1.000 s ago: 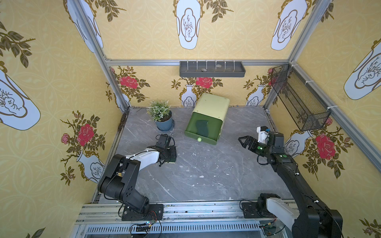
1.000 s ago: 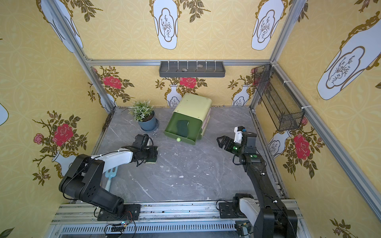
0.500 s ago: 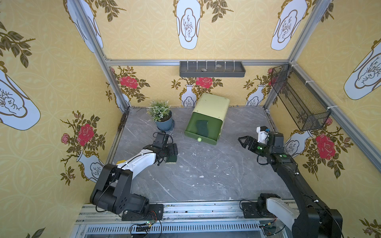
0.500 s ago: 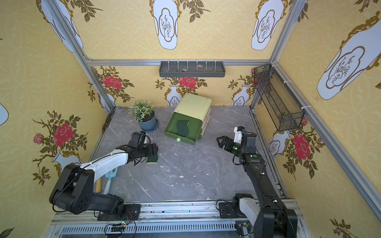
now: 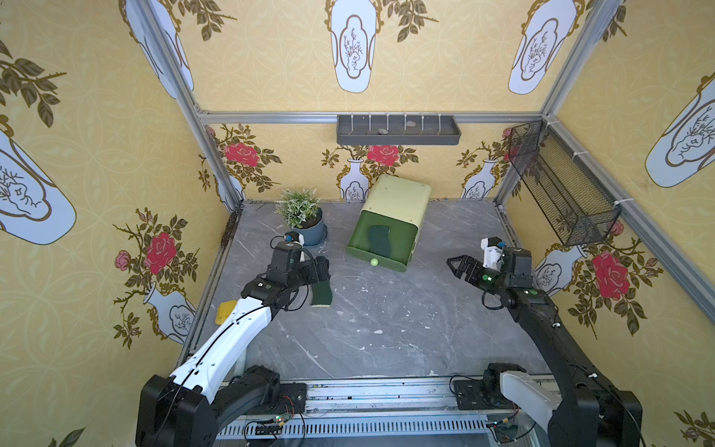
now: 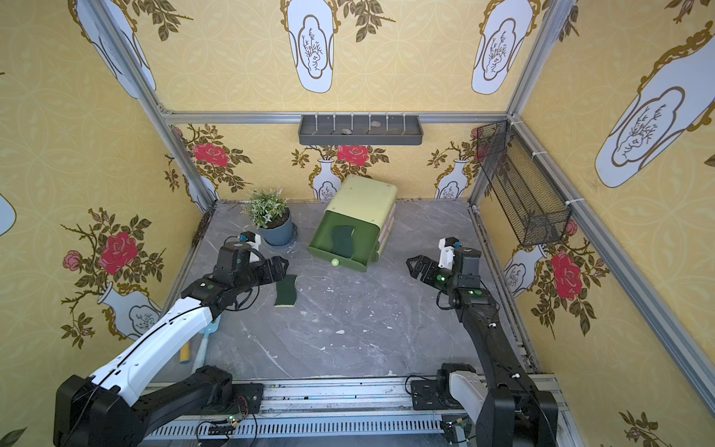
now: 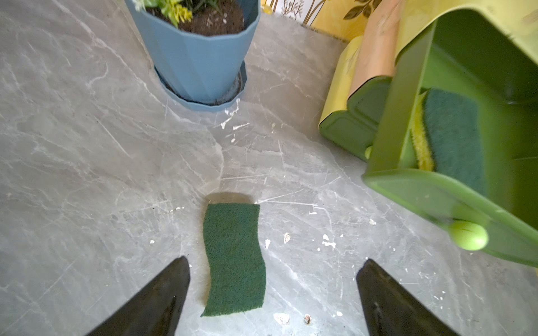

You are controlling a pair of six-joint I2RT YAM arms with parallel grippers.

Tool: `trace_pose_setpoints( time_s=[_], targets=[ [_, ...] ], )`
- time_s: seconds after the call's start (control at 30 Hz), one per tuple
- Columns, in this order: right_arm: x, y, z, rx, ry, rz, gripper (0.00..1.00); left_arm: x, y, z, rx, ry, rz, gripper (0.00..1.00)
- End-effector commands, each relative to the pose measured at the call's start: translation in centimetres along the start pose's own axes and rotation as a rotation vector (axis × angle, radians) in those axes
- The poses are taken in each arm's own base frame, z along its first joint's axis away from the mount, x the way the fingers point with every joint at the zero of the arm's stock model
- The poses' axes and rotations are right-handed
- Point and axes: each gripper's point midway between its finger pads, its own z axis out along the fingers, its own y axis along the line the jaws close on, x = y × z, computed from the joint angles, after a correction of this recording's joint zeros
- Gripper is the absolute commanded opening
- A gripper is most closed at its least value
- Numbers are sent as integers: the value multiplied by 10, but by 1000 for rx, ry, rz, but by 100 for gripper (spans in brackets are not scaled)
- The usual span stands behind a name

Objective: Take the sponge out of the drawer
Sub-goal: Place the sponge at the center of the board, then pick up the sponge from the drawer.

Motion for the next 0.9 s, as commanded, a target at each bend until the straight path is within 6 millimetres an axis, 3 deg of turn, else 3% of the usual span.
trace_pose_setpoints(
  time_s=[0.0, 0.27, 0.4, 0.6, 0.87],
  targets=[
    [-5, 4, 0, -14, -14, -23, 97, -9, -11, -15, 40, -17, 18, 96],
    [-5, 5, 0, -17, -13, -22, 98, -51, -48, -44, 87, -96, 94, 98],
    [-5, 6, 0, -19, -13, -23, 97, -59, -85, -49, 132, -95, 176, 99],
    [-5, 7, 0, -21, -11, -26, 98, -69, -123, -42, 173, -89, 238, 100],
    [-4, 7, 0, -21, -11, -27, 98, -69, -165, -17, 205, -47, 305, 100]
  ],
)
